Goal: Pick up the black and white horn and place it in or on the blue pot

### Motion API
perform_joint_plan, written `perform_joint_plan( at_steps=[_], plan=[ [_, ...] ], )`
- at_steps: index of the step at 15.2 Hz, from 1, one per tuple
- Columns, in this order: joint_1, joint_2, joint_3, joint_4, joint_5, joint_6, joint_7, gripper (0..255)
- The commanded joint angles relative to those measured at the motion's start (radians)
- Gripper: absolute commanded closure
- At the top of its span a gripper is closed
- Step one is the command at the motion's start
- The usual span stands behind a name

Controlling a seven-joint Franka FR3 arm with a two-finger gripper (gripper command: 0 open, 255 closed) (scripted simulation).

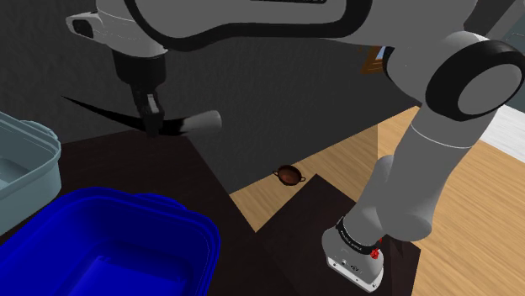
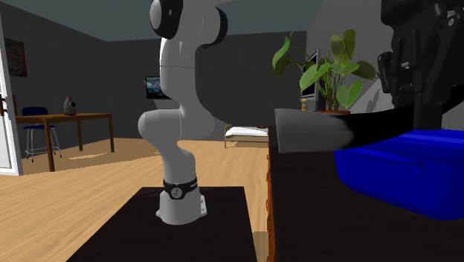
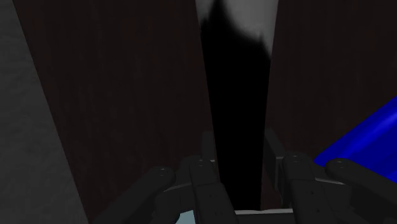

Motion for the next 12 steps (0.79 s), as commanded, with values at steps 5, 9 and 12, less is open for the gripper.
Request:
perform_joint_plan(
  at_steps=[5, 9, 12],
  plan=[
    [0.005, 0.010, 0.002, 0.095, -0.003, -0.085, 0.000, 255],
    [0.020, 0.013, 0.012, 0.129, -0.006, -0.118, 0.022, 255],
    [0.059, 0.003, 0.038, 0.109, -0.010, -0.109, 0.089, 255]
  ],
)
